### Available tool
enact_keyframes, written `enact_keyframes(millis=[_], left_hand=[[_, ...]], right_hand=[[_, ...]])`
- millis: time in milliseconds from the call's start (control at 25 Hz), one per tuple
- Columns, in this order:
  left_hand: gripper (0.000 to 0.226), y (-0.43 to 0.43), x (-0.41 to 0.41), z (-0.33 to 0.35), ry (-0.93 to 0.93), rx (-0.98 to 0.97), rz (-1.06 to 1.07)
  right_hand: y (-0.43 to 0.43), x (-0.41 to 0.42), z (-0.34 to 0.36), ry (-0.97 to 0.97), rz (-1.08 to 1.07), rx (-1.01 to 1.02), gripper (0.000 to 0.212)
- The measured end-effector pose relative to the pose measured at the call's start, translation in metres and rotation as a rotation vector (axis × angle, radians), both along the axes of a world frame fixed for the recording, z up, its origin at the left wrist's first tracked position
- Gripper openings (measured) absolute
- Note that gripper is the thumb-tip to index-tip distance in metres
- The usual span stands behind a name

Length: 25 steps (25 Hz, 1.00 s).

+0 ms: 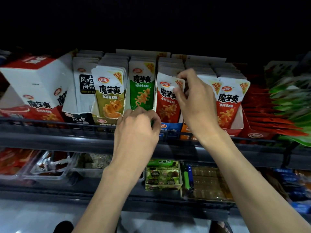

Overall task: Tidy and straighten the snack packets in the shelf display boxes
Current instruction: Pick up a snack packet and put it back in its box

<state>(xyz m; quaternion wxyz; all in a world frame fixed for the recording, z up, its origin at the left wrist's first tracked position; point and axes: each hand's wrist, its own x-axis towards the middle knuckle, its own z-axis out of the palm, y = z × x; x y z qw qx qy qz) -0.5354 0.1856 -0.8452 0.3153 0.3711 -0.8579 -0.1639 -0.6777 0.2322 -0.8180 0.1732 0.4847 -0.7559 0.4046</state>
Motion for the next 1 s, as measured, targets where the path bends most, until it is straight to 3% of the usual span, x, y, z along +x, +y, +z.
enact_keyframes(millis=[200, 400, 480, 640, 1000], left_hand=[[0.008, 0.001, -0.001, 0.001, 0.021, 0.007, -0.004], [0.038, 0.001, -0.002, 0.005, 0.284, 0.118, -0.03], [0.044, 0.005, -0.001, 0.01, 0.372, 0.197, -0.087], [0.01, 0.017, 0.0, 0.02, 0.565, 0.409, -0.329], [0.011, 0.022, -0.001, 0.024, 0.674, 0.584, -0.49]], right_hand=[[0.001, -0.005, -0.002, -0.114, -0.006, -0.051, 0.015], [0.022, 0.003, 0.031, -0.365, 0.254, -0.497, 0.01], [0.028, 0.004, 0.041, -0.426, 0.337, -0.577, 0.01], [0.032, 0.003, 0.044, -0.555, 0.395, -0.552, 0.008], [0.04, -0.002, 0.042, -0.644, 0.407, -0.5, 0.006]])
